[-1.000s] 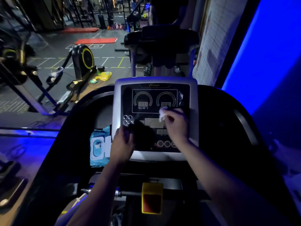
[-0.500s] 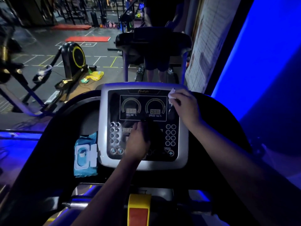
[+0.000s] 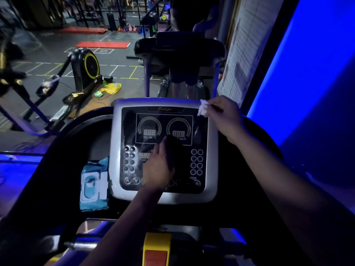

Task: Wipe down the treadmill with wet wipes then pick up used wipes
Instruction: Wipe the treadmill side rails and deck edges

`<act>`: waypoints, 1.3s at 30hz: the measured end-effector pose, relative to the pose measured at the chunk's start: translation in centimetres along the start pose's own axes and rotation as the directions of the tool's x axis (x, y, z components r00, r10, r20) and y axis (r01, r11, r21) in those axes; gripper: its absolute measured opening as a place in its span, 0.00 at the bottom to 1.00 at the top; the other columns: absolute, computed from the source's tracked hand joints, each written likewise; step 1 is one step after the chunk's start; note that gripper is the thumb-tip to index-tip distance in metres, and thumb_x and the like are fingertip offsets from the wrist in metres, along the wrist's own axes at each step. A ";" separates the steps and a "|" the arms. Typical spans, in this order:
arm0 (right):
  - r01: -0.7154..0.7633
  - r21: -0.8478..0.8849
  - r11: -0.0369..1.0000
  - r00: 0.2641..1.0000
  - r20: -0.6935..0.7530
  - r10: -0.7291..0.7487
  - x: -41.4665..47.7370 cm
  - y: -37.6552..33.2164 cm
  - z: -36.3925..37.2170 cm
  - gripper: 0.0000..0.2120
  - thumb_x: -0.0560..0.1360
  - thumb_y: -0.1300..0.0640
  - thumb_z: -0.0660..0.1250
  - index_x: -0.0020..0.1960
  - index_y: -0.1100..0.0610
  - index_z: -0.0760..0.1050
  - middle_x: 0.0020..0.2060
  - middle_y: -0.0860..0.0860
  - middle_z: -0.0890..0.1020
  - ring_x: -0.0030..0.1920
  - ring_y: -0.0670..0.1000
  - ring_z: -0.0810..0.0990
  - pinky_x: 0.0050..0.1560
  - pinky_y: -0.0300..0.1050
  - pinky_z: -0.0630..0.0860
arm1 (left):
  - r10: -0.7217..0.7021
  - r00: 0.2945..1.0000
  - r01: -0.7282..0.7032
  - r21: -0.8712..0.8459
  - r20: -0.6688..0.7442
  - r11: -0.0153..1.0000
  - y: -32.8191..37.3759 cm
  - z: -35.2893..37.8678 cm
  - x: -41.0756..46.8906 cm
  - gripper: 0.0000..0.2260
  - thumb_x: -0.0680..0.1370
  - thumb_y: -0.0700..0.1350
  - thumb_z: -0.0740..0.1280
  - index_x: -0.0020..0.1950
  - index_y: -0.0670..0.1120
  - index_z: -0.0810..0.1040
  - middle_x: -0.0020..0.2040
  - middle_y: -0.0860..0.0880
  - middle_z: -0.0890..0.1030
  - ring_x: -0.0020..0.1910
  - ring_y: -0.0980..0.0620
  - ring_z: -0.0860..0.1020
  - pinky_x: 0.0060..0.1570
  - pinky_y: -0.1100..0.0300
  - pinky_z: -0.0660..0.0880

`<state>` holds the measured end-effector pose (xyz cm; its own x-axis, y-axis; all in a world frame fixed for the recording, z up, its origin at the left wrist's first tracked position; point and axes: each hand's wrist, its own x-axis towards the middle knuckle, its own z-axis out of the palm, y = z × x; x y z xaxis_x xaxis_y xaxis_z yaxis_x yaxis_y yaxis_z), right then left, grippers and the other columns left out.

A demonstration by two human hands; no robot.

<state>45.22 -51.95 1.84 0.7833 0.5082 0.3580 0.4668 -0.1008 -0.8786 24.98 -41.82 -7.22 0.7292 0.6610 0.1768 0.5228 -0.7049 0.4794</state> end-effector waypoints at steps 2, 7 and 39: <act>0.066 -0.077 0.995 0.998 0.026 -0.064 0.1 0.3 0.3 0.04 0.78 0.60 0.71 0.51 0.58 0.77 0.44 0.52 0.86 0.44 0.46 0.84 0.48 0.40 0.79 | -0.033 0.999 0.032 0.054 0.009 0.998 0.1 -0.1 0.2 0.32 0.82 0.45 0.64 0.84 0.51 0.55 0.76 0.46 0.69 0.54 0.40 0.82 0.44 0.47 0.78; 0.446 -0.423 0.789 0.890 0.117 -0.440 -0.9 2.7 1.7 0.11 0.77 0.64 0.68 0.58 0.59 0.82 0.50 0.54 0.85 0.49 0.54 0.82 0.51 0.43 0.77 | 0.001 0.992 -0.045 0.339 0.129 0.940 0.5 -0.4 -0.4 0.33 0.84 0.46 0.60 0.85 0.57 0.46 0.79 0.46 0.60 0.49 0.42 0.84 0.42 0.52 0.75; 0.347 -0.598 0.722 0.925 0.089 -0.370 -4.6 3.9 5.3 0.16 0.78 0.53 0.59 0.54 0.59 0.83 0.50 0.58 0.79 0.49 0.62 0.81 0.48 0.55 0.81 | 0.100 0.968 -0.188 0.396 0.231 0.899 -1.0 2.0 -1.6 0.38 0.84 0.53 0.64 0.85 0.46 0.44 0.83 0.44 0.34 0.50 0.41 0.85 0.38 0.51 0.70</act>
<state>41.24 -50.12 -4.93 0.5148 0.5832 0.6284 0.8545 -0.4082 -0.3212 24.16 -42.69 -9.67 0.8602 0.5095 0.0202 0.5078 -0.8596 0.0573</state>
